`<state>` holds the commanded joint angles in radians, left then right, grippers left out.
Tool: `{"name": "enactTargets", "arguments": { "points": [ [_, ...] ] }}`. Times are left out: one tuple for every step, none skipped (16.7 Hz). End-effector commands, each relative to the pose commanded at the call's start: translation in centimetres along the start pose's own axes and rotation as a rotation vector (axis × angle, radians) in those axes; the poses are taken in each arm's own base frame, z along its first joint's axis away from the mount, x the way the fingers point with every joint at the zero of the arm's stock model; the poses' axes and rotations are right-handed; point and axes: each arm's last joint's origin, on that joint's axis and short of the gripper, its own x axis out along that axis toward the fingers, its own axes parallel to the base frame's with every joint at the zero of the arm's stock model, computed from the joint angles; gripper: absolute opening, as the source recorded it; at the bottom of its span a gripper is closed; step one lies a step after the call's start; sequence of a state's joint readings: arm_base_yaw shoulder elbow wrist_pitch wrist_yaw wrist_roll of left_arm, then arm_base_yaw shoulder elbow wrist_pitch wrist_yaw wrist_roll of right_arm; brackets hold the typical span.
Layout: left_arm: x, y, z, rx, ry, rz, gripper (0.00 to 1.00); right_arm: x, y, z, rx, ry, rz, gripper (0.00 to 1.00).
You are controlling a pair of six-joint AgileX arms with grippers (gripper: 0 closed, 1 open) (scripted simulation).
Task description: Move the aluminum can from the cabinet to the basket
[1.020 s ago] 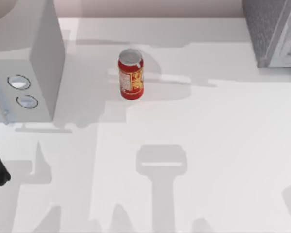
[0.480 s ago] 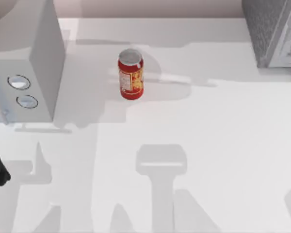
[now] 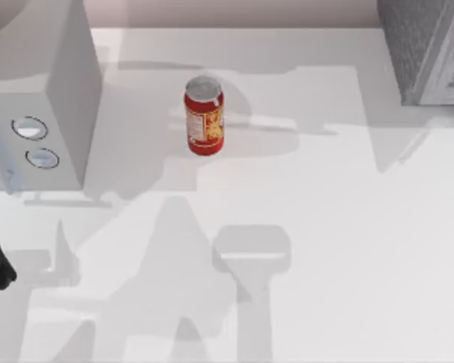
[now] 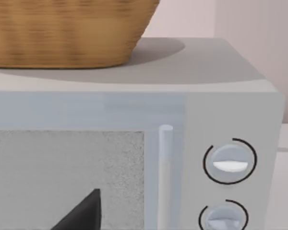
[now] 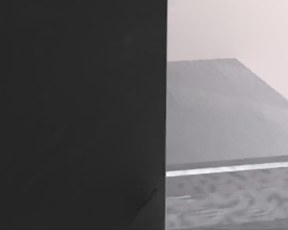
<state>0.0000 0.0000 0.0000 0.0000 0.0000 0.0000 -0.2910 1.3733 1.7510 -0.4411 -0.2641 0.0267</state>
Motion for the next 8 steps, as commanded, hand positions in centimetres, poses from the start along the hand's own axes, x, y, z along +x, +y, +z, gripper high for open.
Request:
{"name": "enactTargets", "arguments": {
  "points": [
    [0.0, 0.0, 0.0, 0.0, 0.0, 0.0, 1.0, 0.4, 2.2, -0.1, -0.007, 0.003, 0.001, 1.0],
    [0.0, 0.0, 0.0, 0.0, 0.0, 0.0, 1.0, 0.5, 4.4, -0.1, -0.014, 0.004, 0.002, 1.0],
    [0.0, 0.0, 0.0, 0.0, 0.0, 0.0, 1.0, 0.4, 6.6, -0.2, -0.022, 0.002, 0.004, 1.0],
    [0.0, 0.0, 0.0, 0.0, 0.0, 0.0, 1.0, 0.0, 8.6, -0.2, -0.028, -0.002, 0.007, 1.0],
    [0.0, 0.0, 0.0, 0.0, 0.0, 0.0, 1.0, -0.5, 10.4, -0.2, -0.033, -0.009, 0.009, 1.0],
    [0.0, 0.0, 0.0, 0.0, 0.0, 0.0, 1.0, -1.2, 12.0, -0.1, -0.037, -0.018, 0.011, 1.0],
    [0.0, 0.0, 0.0, 0.0, 0.0, 0.0, 1.0, -2.0, 13.4, 0.0, -0.038, -0.028, 0.013, 1.0],
    [0.0, 0.0, 0.0, 0.0, 0.0, 0.0, 1.0, -2.7, 14.5, 0.1, -0.037, -0.038, 0.014, 1.0]
  ]
}}
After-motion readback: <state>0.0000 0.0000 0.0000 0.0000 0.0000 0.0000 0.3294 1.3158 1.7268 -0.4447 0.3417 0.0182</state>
